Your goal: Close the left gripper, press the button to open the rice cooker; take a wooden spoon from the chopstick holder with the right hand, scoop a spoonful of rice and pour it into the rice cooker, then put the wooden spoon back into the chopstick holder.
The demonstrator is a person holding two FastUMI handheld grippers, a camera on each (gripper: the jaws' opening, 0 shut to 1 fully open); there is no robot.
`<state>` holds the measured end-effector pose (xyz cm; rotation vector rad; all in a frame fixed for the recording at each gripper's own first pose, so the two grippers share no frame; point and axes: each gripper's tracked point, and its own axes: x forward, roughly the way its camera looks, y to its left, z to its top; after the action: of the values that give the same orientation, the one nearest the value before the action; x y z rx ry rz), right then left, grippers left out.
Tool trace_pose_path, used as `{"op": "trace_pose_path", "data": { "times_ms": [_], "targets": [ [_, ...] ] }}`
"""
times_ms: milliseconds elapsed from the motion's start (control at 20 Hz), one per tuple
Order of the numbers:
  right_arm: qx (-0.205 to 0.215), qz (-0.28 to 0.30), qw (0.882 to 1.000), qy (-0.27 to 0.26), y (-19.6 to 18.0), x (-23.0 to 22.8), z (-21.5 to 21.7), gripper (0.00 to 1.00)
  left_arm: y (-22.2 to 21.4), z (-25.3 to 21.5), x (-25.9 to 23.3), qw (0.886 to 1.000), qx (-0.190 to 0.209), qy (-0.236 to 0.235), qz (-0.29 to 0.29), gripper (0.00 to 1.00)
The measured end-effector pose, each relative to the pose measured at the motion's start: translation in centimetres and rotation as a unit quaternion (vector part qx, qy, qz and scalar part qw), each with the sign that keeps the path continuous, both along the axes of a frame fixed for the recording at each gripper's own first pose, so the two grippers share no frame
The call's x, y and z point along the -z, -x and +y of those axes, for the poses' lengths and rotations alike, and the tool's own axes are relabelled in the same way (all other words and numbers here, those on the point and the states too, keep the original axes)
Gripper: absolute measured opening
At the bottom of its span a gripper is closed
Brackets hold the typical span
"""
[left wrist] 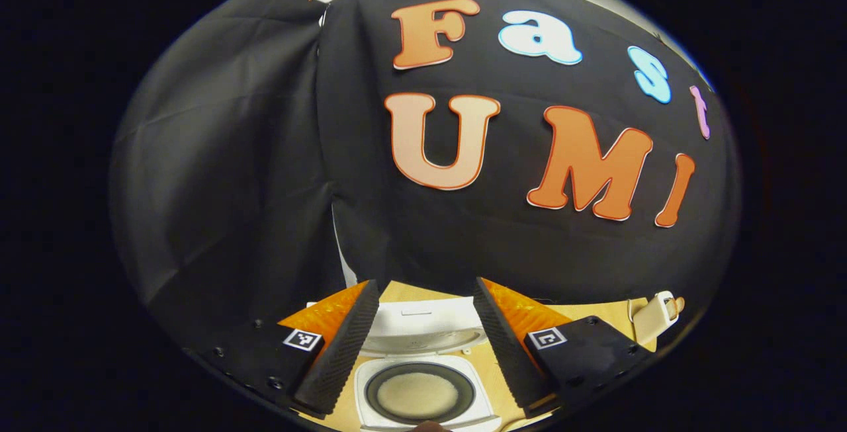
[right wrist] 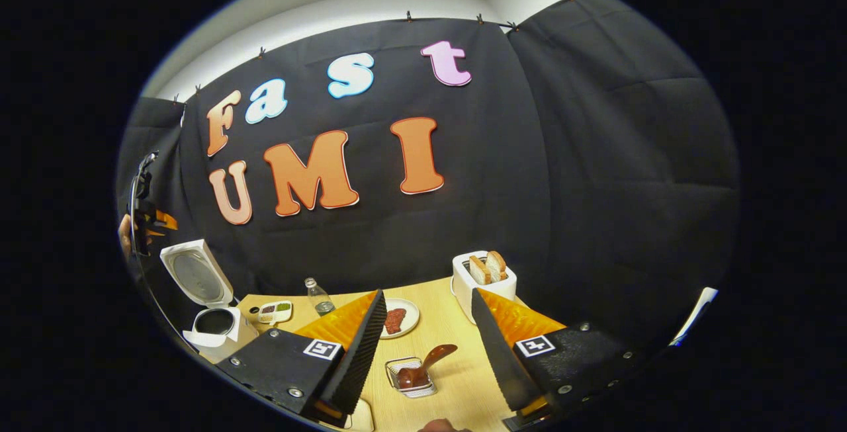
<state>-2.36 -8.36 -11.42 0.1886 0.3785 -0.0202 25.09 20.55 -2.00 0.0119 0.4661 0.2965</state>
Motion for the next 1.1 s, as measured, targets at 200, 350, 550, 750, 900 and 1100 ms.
{"op": "trace_pose_path", "data": {
  "times_ms": [200, 350, 550, 750, 900, 1100],
  "targets": [
    [-0.003, -0.008, 1.000, 0.007, 1.5, -1.7, 0.0, 0.81, -3.0, 1.8, 2.5, 0.998, -0.004, 0.002, 0.056, 0.96],
    [-0.002, -0.013, 1.000, 0.014, 1.8, -2.4, -0.6, 0.81, -3.0, 1.7, 5.2, 0.993, -0.004, 0.033, 0.114, 0.96],
    [-0.012, -0.018, 1.000, 0.014, 1.3, -2.7, -0.4, 0.81, -3.0, 1.7, 6.3, 0.986, -0.008, 0.052, 0.160, 0.97],
    [-0.029, -0.017, 0.999, 0.006, 0.7, -2.1, 0.2, 0.81, 0.3, -0.3, 7.9, 0.969, -0.003, 0.111, 0.221, 0.97],
    [-0.050, -0.019, 0.999, -0.009, -0.1, -2.0, 1.3, 0.81, 4.5, -2.1, 10.6, 0.943, 0.004, 0.161, 0.291, 0.97],
    [-0.070, -0.020, 0.997, -0.024, -1.1, -1.8, 2.4, 0.81, 8.9, -2.5, 14.7, 0.921, -0.008, 0.169, 0.351, 0.98]
  ]
}}
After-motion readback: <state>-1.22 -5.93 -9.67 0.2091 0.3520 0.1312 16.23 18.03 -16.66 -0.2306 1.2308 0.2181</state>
